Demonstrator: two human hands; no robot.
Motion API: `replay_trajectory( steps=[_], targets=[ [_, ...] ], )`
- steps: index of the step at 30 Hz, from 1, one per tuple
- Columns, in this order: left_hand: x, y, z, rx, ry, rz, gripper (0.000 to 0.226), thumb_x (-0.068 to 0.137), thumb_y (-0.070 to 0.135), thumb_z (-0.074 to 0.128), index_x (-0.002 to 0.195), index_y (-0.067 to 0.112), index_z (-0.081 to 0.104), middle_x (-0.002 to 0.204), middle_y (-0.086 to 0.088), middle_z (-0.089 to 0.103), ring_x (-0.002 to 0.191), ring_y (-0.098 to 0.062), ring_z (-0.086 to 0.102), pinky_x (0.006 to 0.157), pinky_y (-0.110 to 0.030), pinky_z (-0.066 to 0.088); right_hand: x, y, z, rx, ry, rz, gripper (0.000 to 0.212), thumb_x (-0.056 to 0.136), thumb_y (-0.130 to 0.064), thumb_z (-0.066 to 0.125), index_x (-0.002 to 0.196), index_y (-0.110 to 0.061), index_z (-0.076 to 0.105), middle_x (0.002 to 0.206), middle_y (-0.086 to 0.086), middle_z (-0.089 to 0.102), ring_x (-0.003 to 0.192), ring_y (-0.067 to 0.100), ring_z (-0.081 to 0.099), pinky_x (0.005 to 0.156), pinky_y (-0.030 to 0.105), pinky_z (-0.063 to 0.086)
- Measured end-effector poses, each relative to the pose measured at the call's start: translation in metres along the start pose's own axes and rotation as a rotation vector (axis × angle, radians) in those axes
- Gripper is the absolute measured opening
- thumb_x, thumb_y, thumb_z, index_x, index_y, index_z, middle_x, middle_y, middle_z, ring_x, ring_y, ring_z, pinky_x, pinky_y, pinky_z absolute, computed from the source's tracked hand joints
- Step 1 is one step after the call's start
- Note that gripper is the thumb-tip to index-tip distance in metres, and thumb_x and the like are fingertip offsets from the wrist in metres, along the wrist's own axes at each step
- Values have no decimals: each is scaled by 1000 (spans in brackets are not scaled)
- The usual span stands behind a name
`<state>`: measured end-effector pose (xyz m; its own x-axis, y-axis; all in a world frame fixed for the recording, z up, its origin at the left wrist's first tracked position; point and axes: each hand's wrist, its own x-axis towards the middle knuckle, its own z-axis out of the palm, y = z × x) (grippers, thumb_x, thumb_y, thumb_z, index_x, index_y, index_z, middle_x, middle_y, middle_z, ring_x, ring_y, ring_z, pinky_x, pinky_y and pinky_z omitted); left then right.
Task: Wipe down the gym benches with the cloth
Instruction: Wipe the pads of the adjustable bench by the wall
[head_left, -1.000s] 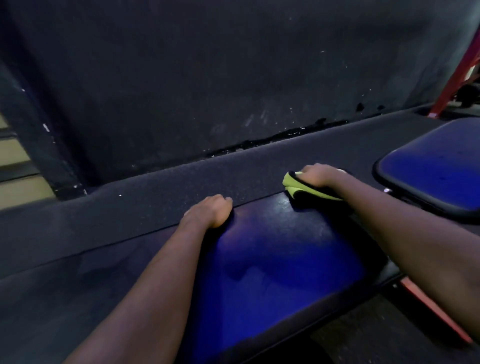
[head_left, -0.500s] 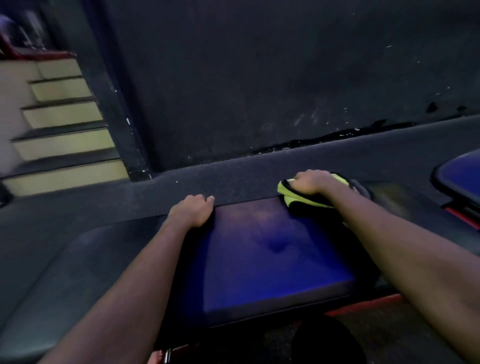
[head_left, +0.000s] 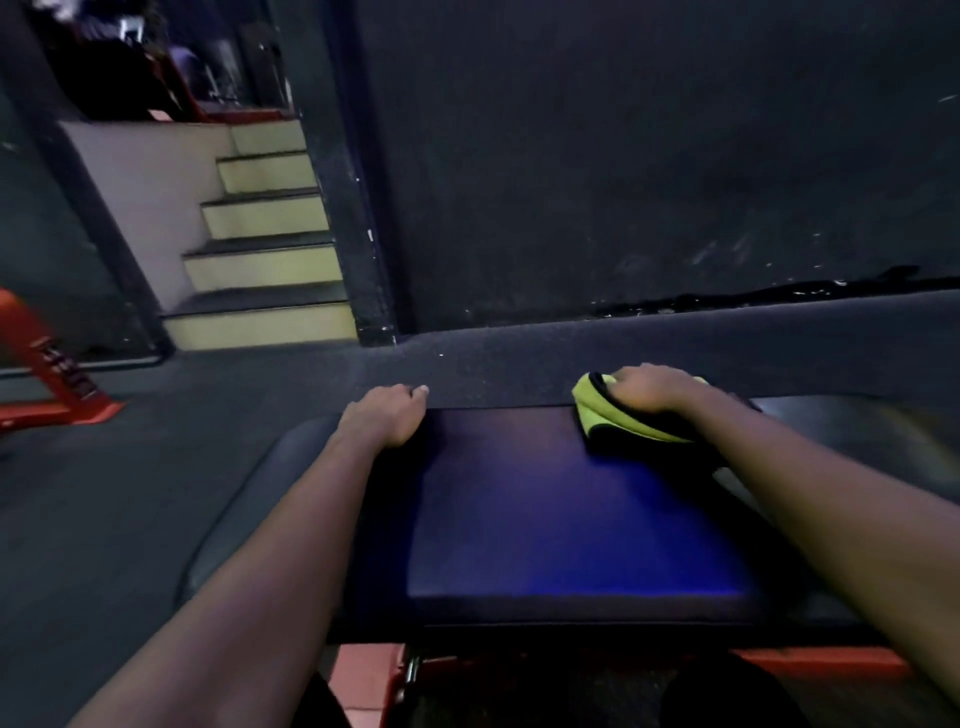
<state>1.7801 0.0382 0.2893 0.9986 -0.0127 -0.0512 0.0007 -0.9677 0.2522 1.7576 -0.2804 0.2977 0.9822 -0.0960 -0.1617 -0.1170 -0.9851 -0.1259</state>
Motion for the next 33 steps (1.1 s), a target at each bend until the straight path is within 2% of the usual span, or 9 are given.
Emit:
replay_trajectory(
  steps=[8,12,14,17,20,24,27,31,33],
  targets=[
    [-16,-86,-16,-43,74,-131,55,103,44,18,145,17,43,149,-20,40,138,-36,35,113,-50,29,15,-166,25,-41,27,-326,66,98,-63,22,142,-22,51,148,12,48,135,32,46,109,43,35],
    [-21,-111,-21,-114,97,-179,55,103,44,20,140,14,47,145,-20,46,134,-36,43,111,-47,33,15,-147,24,79,0,-355,59,99,-65,22,144,-35,47,147,8,51,134,31,47,108,44,36],
    [-25,-118,-24,-125,108,-201,54,103,44,22,142,15,47,146,-20,46,133,-37,43,112,-45,34,20,-121,18,104,-55,-273,71,95,-71,17,144,-30,49,148,9,49,136,31,46,111,44,35],
    [-34,-126,-23,-122,109,-227,53,104,45,22,146,20,42,148,-20,43,135,-38,41,113,-43,32,31,-112,15,57,-76,-191,111,69,-88,5,142,-19,51,149,13,47,135,32,46,113,44,34],
    [-45,-134,-21,-126,78,-274,53,104,47,21,150,24,36,153,-19,36,138,-39,37,114,-42,28,30,-148,20,-48,-24,-193,87,89,-76,15,145,-18,47,152,12,44,138,31,43,112,43,32],
    [-55,-142,-15,-178,29,-302,55,104,50,19,153,27,28,158,-15,28,144,-36,28,119,-41,20,16,-164,28,26,33,-379,63,97,-67,20,144,-35,46,146,10,51,133,34,47,106,44,35],
    [-64,-140,-14,-180,0,-333,54,103,52,16,153,33,25,158,-18,26,145,-37,26,118,-40,19,23,-142,25,94,-72,-339,63,97,-69,20,146,-38,41,151,8,46,137,34,44,111,45,34],
    [-72,-135,-14,-187,-11,-358,54,102,55,14,153,39,20,158,-19,24,145,-38,24,118,-41,17,28,-179,27,13,5,-149,77,92,-70,20,144,-21,48,152,9,45,137,32,44,110,47,35],
    [-73,-140,-11,-223,-19,-359,54,101,58,14,153,43,19,159,-17,24,146,-37,23,119,-41,16,21,-211,33,0,55,-257,71,95,-64,23,141,-18,51,149,10,48,135,33,45,107,45,36]
  ],
)
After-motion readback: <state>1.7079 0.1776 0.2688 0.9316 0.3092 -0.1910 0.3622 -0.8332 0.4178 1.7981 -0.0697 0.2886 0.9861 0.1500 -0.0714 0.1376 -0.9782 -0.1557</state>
